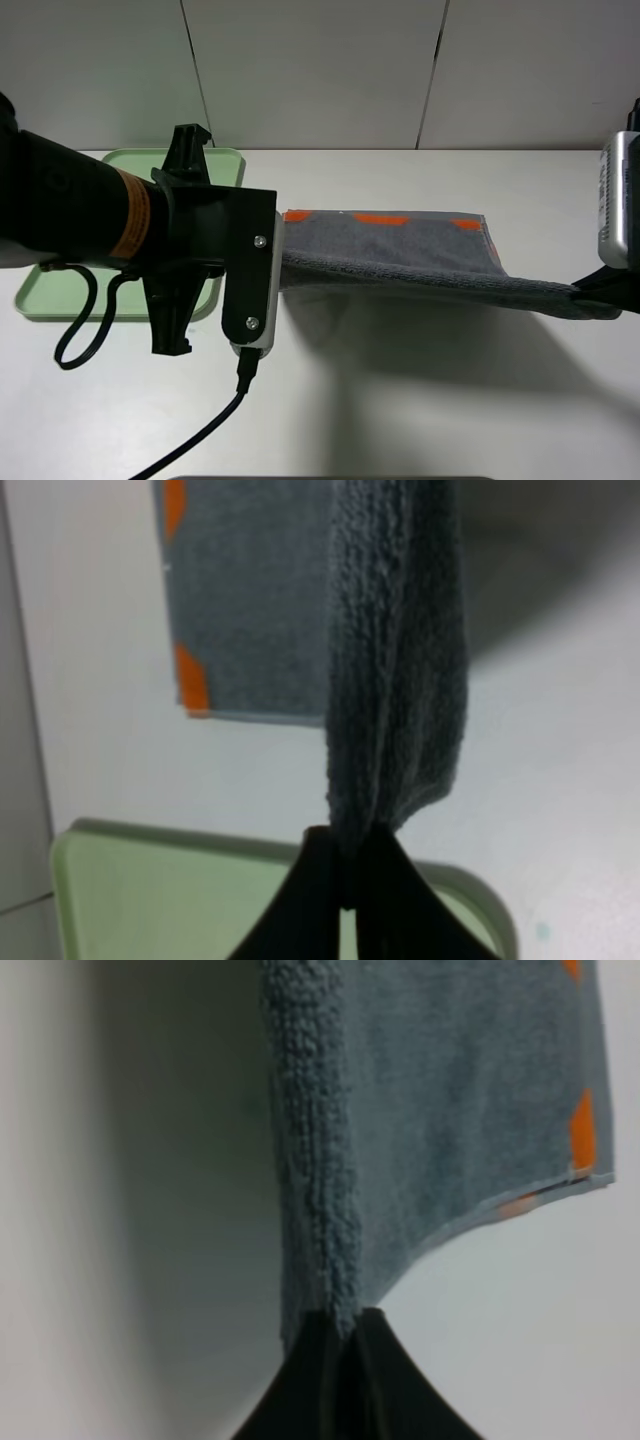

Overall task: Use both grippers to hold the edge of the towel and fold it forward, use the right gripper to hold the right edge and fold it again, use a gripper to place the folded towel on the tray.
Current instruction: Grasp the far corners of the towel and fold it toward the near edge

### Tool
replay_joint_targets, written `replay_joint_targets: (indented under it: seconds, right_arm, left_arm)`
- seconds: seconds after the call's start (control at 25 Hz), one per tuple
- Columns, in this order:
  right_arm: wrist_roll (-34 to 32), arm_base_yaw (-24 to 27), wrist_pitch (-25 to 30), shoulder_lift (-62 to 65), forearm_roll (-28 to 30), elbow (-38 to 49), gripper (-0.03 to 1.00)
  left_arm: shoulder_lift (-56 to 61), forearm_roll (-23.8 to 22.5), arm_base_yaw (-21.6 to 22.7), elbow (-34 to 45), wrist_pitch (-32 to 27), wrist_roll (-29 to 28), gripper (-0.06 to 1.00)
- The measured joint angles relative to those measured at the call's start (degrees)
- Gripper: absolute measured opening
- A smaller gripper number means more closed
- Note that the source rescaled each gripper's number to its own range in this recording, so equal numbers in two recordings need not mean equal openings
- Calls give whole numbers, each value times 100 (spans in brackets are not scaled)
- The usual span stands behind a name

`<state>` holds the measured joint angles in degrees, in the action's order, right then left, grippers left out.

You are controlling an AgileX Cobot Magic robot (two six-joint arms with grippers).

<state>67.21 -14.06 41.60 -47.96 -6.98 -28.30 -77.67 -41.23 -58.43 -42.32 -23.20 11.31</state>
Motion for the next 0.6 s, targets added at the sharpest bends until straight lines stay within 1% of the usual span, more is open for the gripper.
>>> replay_joint_targets:
  seconds: [0.12,0.48,0.6]
  right_arm:
    - [-4,0,45,55,0,0,0]
    - [-33,0,43,55,-5,0,0]
    - [-49,0,-35,32,-5,0,0]
  left_arm:
    - [0,-213,-107,0,-54,-278,0]
    - [0,-246,-114,-30,-114,-545,0]
    - [-122,-246,-114,-206,-297,-578,0]
